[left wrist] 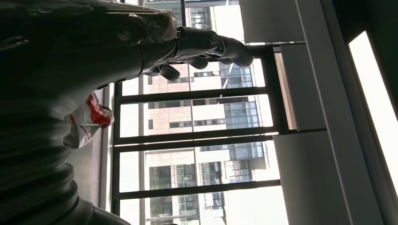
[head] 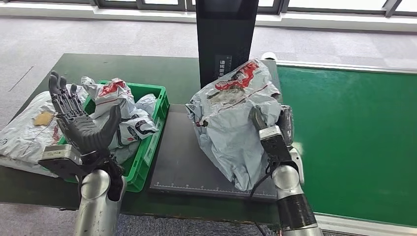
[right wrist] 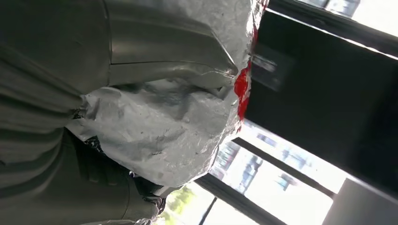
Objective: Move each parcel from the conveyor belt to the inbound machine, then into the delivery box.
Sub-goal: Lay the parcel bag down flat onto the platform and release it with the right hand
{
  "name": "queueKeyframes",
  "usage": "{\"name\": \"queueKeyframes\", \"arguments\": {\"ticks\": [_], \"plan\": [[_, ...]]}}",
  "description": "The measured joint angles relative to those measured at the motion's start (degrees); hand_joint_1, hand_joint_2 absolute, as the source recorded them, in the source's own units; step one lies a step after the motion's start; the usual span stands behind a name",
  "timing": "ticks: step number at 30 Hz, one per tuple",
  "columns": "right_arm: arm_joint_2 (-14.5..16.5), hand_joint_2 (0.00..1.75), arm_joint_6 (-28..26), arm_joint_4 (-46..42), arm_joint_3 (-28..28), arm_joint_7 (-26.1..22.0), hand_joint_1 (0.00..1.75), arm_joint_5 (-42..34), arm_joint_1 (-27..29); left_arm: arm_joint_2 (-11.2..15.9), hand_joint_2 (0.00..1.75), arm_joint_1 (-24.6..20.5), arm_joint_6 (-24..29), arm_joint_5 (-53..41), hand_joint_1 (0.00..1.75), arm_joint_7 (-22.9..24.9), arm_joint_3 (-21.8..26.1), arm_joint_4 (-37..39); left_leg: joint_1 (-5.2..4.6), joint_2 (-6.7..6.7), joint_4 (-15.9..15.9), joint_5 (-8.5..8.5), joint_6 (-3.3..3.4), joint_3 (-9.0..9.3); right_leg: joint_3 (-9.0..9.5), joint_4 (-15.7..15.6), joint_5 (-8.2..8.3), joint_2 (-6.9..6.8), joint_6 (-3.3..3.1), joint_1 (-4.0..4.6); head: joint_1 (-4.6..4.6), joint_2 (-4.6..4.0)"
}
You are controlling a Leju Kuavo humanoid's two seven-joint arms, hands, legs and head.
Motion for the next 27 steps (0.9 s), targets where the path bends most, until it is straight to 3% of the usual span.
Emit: {"name": "queueKeyframes", "arguments": {"ticks": [5, 11, 12, 15, 16, 20, 23, 27], "plan": [[1.0, 1.75, -1.0, 18.9, 0.0, -1.4, 1.75, 0.8, -5.4, 0.0, 1.75, -0.1, 0.5, 0.0, 0.00, 0.0, -0.8, 0.4, 0.00, -0.07, 0.0, 0.06, 0.00, 0.00, 0.02, 0.0, 0.04, -0.06, 0.02, 0.00, 0.00, 0.00], [1.6, 1.75, 0.1, 29.9, 0.0, -1.6, 1.75, 1.1, -7.6, 0.0, 1.75, -0.6, 0.4, 0.0, 0.00, 0.0, -1.7, 1.4, 0.00, -0.06, 0.0, 0.01, -0.03, -0.01, -0.02, 0.0, 0.00, -0.04, 0.01, 0.00, 0.00, 0.00], [1.7, 1.75, 0.3, 30.9, 0.0, -1.6, 1.59, 1.1, -7.7, 0.0, 1.75, -0.7, 0.4, 0.0, 0.00, 0.0, -1.8, 1.6, 0.00, -0.06, 0.0, 0.00, -0.03, -0.01, -0.02, 0.0, -0.01, -0.04, 0.00, 0.00, 0.00, 0.00], [1.7, 1.75, 0.8, 32.7, 0.0, -1.3, 0.28, 1.1, -8.1, 0.0, 1.75, -0.8, 0.3, 0.0, 0.00, 0.0, -1.9, 2.2, 0.00, -0.06, 0.0, -0.02, -0.02, -0.02, -0.03, 0.0, -0.03, -0.04, 0.00, 0.00, 0.00, 0.00], [1.7, 1.75, 0.9, 33.2, 0.0, -0.9, 0.00, 1.2, -8.3, 0.0, 1.75, -0.9, 0.4, 0.0, 0.00, 0.0, -2.0, 2.3, -0.01, -0.05, 0.0, -0.02, -0.02, -0.02, -0.03, 0.0, -0.03, -0.04, 0.00, 0.00, 0.00, 0.00], [1.7, 0.00, -0.9, 35.0, 0.0, 3.2, 0.00, 4.3, -8.9, 0.0, 1.75, -1.1, 1.1, 0.0, 0.00, 0.0, -2.4, 2.9, -0.01, -0.05, 0.0, -0.02, -0.02, -0.01, -0.02, 0.0, -0.02, -0.04, 0.00, 0.00, 0.00, 0.00], [1.7, 0.00, -6.3, 35.8, 0.0, 6.4, 0.00, 8.3, -9.0, 0.1, 1.75, -1.1, 1.9, 0.0, 0.00, 0.0, -2.8, 3.2, -0.01, -0.06, 0.0, -0.01, -0.02, -0.02, -0.02, 0.0, -0.02, -0.04, 0.00, 0.00, 0.00, 0.00], [1.7, 0.00, -18.3, 35.6, 0.0, 10.0, 0.00, 14.6, -8.7, 0.3, 1.75, -0.9, 2.8, 0.1, 0.00, 0.0, -3.0, 3.4, -0.01, -0.06, 0.0, -0.01, -0.02, -0.01, -0.02, 0.0, -0.02, -0.03, 0.00, 0.00, 0.00, 0.00]]}}
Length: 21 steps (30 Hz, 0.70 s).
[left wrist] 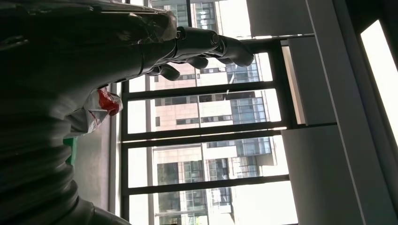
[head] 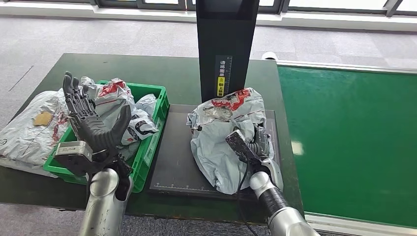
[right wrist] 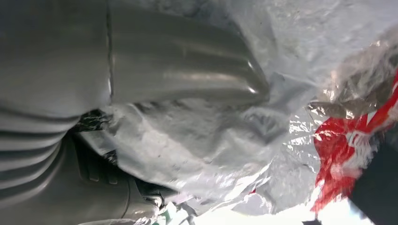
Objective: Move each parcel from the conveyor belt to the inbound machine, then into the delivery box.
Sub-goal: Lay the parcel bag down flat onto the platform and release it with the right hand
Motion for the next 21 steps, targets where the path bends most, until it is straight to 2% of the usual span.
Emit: {"name": "queueKeyframes", "arguments": {"ticks": [3, 5, 8, 12, 21], "plan": [[-0.1, 0.00, -8.0, -3.2, 0.0, 3.1, 0.00, 6.5, 1.7, 0.2, 1.75, 0.3, 0.3, 0.0, 0.00, 0.0, -0.2, 0.0, 0.00, 0.00, 0.0, -0.01, 0.00, 0.00, 0.00, 0.0, -0.01, 0.00, 0.00, 0.00, 0.00, 0.00], [-0.3, 0.00, -10.4, -7.8, 0.0, 5.3, 0.00, 11.7, 4.0, 0.3, 1.75, 0.5, 0.4, 0.0, 0.00, 0.0, -0.3, 0.0, 0.00, 0.00, 0.0, -0.02, 0.00, 0.00, -0.01, 0.0, -0.03, 0.00, 0.00, 0.00, 0.00, 0.00], [-0.3, 0.00, -11.0, -15.9, 0.0, 7.1, 0.00, 16.9, 7.7, 0.5, 1.75, 0.8, 0.5, -0.6, 0.00, 0.0, -0.3, 0.0, 0.00, 0.00, 0.0, -0.06, 0.01, -0.01, -0.01, 0.0, -0.06, -0.01, 0.01, 0.00, 0.00, 0.00], [-0.4, 0.00, -11.1, -23.7, 0.0, 7.7, 0.00, 19.2, 11.0, 0.4, 1.75, 0.9, 0.4, -2.2, 0.00, 0.0, -0.3, 0.0, 0.00, 0.02, 0.0, -0.07, 0.01, -0.01, -0.02, 0.0, -0.08, 0.00, 0.00, 0.00, 0.00, 0.00], [-0.4, 0.00, -9.5, -30.0, -0.3, 6.9, 0.00, 19.0, 13.2, 0.2, 1.75, 0.6, -1.9, -8.6, 0.00, 0.0, -1.3, 1.8, -0.01, 0.06, 0.0, -0.06, 0.01, 0.01, -0.02, 0.0, -0.05, 0.02, 0.01, -0.01, 0.00, 0.00]]}}
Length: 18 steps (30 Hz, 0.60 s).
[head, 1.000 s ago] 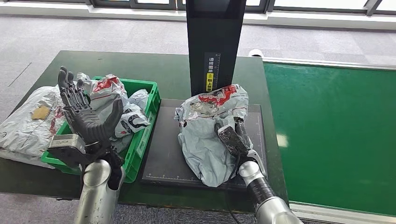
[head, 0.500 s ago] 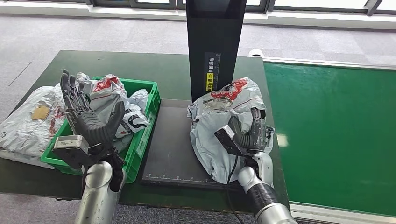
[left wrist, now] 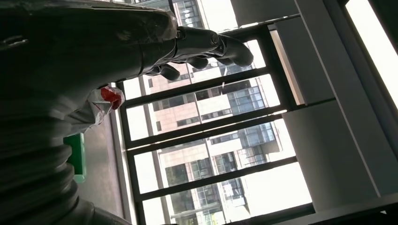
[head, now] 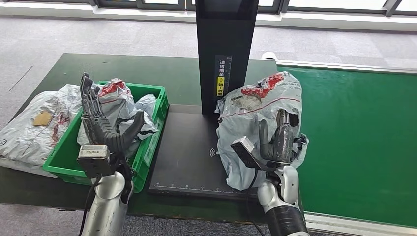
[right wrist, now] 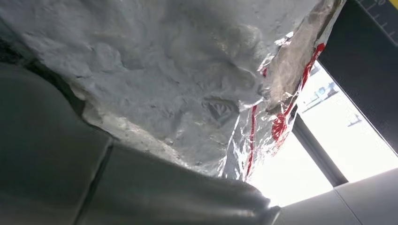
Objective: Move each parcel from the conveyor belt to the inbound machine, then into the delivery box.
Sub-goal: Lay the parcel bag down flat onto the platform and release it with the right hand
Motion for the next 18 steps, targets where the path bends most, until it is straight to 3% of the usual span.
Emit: {"name": "queueKeyframes", "arguments": {"ticks": [3, 8, 14, 18], "plan": [[0.0, 0.00, 4.8, -0.3, 0.0, -2.1, 0.00, -4.4, 0.0, -0.4, 1.75, -0.2, -0.6, -2.1, 0.00, 0.0, -0.3, 1.0, 0.00, -0.01, 0.0, 0.00, 0.00, 0.00, 0.00, 0.0, 0.00, 0.01, 0.00, 0.00, 0.00, 0.00], [0.0, 0.00, 24.8, 2.4, -1.0, -9.0, 0.00, -18.4, -1.4, -1.1, 1.75, -1.3, -1.5, -3.3, 0.00, 0.0, -0.6, 2.9, 0.00, -0.01, 0.0, 0.00, 0.00, 0.00, 0.00, 0.0, 0.00, 0.02, 0.00, 0.00, 0.00, 0.00], [0.0, 0.00, 28.6, 5.4, -1.7, -10.5, 0.00, -20.9, -2.6, -1.4, 1.75, -1.9, -1.5, -3.5, 0.00, 0.0, -0.7, 4.4, 0.00, -0.02, 0.0, 0.00, 0.00, -0.01, 0.00, 0.0, 0.00, 0.01, 0.00, 0.00, 0.00, 0.00], [0.0, 0.00, 34.3, 10.6, -2.0, -13.0, 0.00, -24.2, -4.7, -1.6, 1.75, -2.5, -1.5, -4.8, 0.00, 0.0, -1.4, 5.7, 0.00, -0.01, 0.0, 0.00, 0.00, -0.01, 0.00, 0.0, 0.00, 0.02, 0.00, 0.00, 0.00, 0.00]]}}
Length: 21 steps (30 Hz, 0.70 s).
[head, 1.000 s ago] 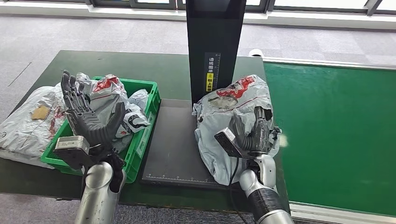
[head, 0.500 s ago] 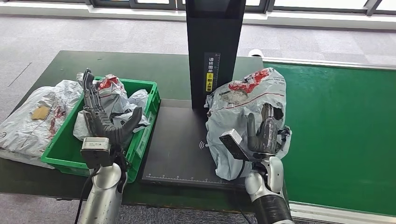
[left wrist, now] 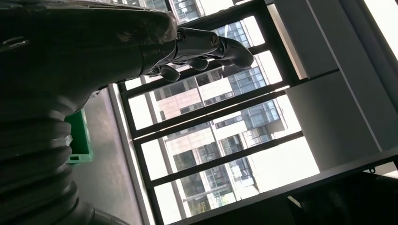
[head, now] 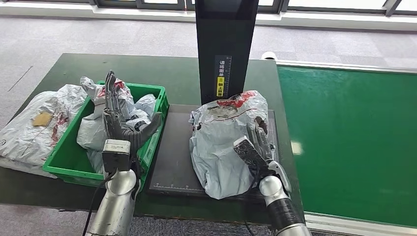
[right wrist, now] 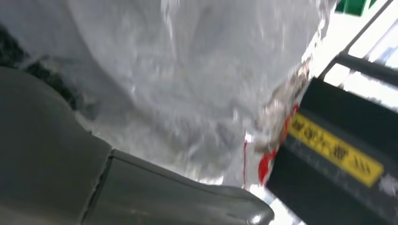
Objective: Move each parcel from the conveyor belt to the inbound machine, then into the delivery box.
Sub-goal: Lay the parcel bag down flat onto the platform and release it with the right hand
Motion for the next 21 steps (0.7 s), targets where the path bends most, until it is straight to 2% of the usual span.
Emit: {"name": "queueKeyframes", "arguments": {"ticks": [6, 14, 18, 21], "plan": [[0.4, 0.00, 2.9, 8.2, 0.0, -3.0, 0.00, -2.1, -3.0, -0.5, 1.75, -1.8, -0.9, -4.6, 0.00, 0.0, -1.9, 4.1, 0.00, -0.02, 0.0, 0.01, 0.01, 0.00, 0.03, 0.0, 0.01, -0.04, 0.01, 0.00, 0.00, 0.00], [0.5, 0.00, 3.0, 11.8, 0.0, -3.3, 0.00, -2.1, -4.2, -0.9, 1.75, -2.7, -1.4, -5.5, 0.00, 0.0, -2.5, 6.8, 0.00, -0.02, 0.0, 0.00, 0.00, 0.00, 0.01, 0.0, 0.01, -0.03, 0.00, 0.00, 0.00, 0.00], [0.5, 0.00, 3.9, 12.5, 0.0, -3.6, 0.00, -2.6, -4.5, -0.9, 1.75, -3.9, -5.3, -9.9, 0.00, 0.9, -3.6, 9.2, 0.00, -0.05, 0.0, 0.00, 0.00, -0.01, 0.01, 0.0, 0.00, -0.04, 0.01, 0.00, 0.00, 0.00], [0.7, 0.00, 5.1, 12.7, 0.0, -5.2, 0.00, -3.1, -4.7, -1.1, 1.75, -6.8, -7.9, -16.3, 0.00, 2.7, -5.7, 15.4, -0.02, -0.05, 0.0, 0.01, 0.02, 0.00, 0.03, 0.0, 0.01, -0.05, 0.02, -0.02, 0.00, 0.00]]}}
